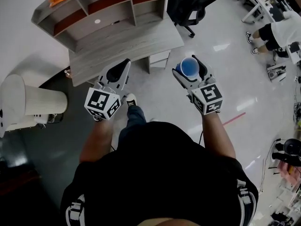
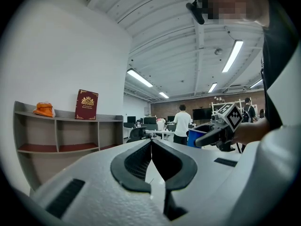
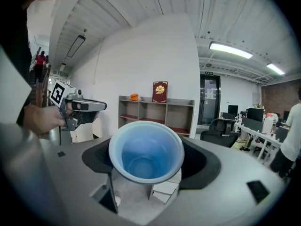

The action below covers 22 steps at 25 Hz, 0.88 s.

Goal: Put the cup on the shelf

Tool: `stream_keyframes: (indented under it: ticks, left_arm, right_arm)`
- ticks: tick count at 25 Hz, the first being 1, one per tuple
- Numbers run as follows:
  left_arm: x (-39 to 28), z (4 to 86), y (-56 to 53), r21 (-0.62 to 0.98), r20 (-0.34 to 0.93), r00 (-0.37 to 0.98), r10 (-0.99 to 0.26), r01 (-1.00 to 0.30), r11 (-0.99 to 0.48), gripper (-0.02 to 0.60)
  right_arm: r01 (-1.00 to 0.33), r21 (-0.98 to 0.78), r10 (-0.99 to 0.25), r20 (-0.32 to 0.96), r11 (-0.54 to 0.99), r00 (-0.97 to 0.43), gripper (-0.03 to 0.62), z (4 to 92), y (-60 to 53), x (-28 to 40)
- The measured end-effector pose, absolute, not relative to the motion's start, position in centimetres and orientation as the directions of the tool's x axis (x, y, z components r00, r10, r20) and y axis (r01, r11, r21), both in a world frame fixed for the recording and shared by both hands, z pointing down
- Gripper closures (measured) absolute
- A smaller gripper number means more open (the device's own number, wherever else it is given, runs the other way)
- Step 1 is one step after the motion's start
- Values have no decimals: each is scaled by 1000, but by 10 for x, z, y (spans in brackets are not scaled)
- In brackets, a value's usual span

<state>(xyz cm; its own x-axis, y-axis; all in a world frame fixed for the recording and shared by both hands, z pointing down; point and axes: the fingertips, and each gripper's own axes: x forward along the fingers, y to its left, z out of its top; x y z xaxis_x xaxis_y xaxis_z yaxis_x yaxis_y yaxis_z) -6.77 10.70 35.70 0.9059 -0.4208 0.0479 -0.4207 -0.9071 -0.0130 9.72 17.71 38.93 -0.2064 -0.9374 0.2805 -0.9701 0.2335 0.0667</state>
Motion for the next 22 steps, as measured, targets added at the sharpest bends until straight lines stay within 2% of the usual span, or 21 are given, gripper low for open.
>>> stream_keyframes:
  ticks: [6,22]
  left_arm:
    - [-58,358,103,-11,57,912,-407,-407,-913,563]
    - [-84,367,69,9,61,911,-408,-409,-913,563]
  right_arm:
    - [-974,63,-938,288,220,-193,214,390,177,106]
    - [-976,73,-945,274,204,-177,214,386,144,85]
